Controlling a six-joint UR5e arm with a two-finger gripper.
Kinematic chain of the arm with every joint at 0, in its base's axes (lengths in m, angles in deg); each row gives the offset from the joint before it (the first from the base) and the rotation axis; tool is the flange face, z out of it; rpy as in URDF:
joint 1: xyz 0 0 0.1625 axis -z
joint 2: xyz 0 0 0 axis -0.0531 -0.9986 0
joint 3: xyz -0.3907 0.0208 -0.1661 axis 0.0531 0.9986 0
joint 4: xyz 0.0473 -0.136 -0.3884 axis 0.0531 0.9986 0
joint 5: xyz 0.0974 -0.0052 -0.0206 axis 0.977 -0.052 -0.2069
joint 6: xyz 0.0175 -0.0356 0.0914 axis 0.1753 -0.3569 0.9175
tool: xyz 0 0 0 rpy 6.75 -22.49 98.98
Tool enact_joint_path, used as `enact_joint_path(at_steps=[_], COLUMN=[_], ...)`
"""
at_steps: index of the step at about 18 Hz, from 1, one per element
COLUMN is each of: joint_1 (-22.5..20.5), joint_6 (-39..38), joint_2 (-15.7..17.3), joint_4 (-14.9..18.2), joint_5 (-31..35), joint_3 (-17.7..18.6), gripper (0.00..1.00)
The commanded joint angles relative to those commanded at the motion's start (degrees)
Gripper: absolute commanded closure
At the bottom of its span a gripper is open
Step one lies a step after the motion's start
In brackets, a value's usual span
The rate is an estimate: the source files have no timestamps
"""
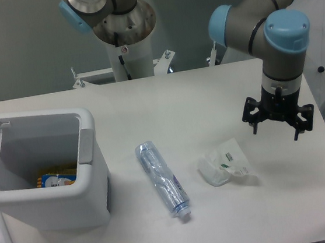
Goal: Place the trash in the trash can
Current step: 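Move the gripper down over the crumpled white tissue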
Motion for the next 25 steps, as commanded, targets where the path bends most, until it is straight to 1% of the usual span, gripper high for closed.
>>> enact_joint_path(at_steps=[4, 7, 8, 11, 13, 16, 19, 21, 23, 25], joint_1=[1.14, 1.41, 1.41, 1.41, 1.41, 1.67, 2.72, 4.21, 5.45, 6.50], joint_6=[-0.70, -1.75, -2.28, -2.37, -2.37, -2.55, -2.64, -2.46, -2.55, -2.64], joint_2=[0.17, 0.53, 0.70, 0.70, 0.44, 0.18, -0.79, -1.40, -3.07, -3.34], joint_4=[0.09, 0.00, -0.78, -4.82, -5.54, -5.54, -5.63, -6.15, -6.76, -6.77], joint_5=[0.70, 0.53, 0.36, 0.00, 0.00, 0.00, 0.00, 0.00, 0.00, 0.00], joint_3=[0.97, 2.46, 3.33, 6.06, 6.42, 7.29, 7.91, 8.09, 8.18, 8.44], gripper=[0.00, 0.00, 0.00, 0.00, 0.00, 0.00, 0.00, 0.00, 0.00, 0.00])
